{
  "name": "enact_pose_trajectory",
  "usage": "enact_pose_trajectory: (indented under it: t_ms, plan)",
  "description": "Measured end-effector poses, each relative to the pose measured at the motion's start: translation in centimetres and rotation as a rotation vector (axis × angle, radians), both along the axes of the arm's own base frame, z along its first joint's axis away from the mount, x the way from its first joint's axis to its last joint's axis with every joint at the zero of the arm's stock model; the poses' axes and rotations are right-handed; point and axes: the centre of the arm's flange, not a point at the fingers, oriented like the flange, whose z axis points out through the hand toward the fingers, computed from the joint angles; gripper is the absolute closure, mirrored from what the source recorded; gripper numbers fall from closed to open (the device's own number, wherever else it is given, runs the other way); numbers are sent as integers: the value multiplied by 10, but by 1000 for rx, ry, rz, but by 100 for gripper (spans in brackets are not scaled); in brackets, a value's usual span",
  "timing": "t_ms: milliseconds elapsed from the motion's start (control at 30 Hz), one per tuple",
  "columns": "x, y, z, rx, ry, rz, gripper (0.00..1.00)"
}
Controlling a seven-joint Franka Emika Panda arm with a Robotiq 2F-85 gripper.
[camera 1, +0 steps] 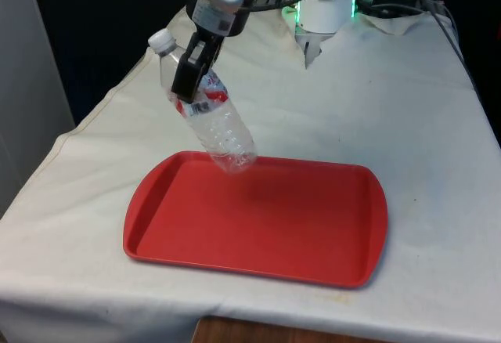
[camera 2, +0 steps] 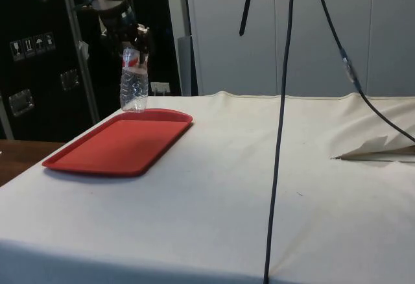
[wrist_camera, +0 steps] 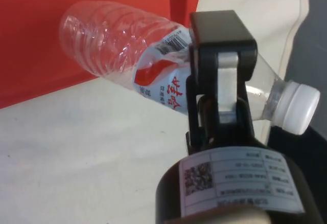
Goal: Place the bottle upright on the tray.
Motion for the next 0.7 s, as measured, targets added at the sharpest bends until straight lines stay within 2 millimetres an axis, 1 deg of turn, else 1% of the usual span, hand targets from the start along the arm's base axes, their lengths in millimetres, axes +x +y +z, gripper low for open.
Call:
enact_pose_trajectory:
  t_ms: [100, 133, 300, 433, 533, 700]
  plan:
    - [1, 6, -1, -19, -3, -2, 86]
    - [2, 12, -1, -28, -8, -1, 86]
    - [3, 20, -1, -45, -18, -3, 86]
    - [5, 31, -1, -68, -30, -5, 86]
    - [5, 36, -3, -90, -35, -10, 86]
    - [6, 40, -7, -110, -37, -15, 86]
